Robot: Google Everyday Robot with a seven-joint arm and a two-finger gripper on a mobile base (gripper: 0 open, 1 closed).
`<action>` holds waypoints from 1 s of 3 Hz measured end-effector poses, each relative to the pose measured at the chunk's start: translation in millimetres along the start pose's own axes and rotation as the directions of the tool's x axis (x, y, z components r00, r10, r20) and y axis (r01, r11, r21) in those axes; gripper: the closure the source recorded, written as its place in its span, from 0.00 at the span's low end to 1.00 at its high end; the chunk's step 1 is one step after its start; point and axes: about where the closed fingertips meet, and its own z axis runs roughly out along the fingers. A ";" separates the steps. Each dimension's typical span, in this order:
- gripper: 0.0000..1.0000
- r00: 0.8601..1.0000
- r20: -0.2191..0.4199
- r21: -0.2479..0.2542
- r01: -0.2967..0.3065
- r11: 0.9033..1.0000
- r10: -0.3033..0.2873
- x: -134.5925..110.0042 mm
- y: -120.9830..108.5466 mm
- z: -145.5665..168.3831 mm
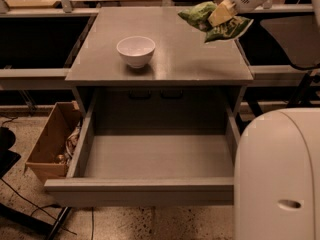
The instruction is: Pick green jalapeno chip bag from top drawer and place on counter
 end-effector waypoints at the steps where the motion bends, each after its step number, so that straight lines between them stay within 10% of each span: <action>1: 1.00 0.981 0.193 0.062 -0.041 0.997 0.028 -49.9 -35.0 66.5; 3: 1.00 0.958 0.258 0.130 -0.164 0.978 0.126 -89.4 -50.6 139.6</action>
Offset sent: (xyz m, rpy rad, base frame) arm 0.1659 0.0883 -0.0120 0.2967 -0.2769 -0.1565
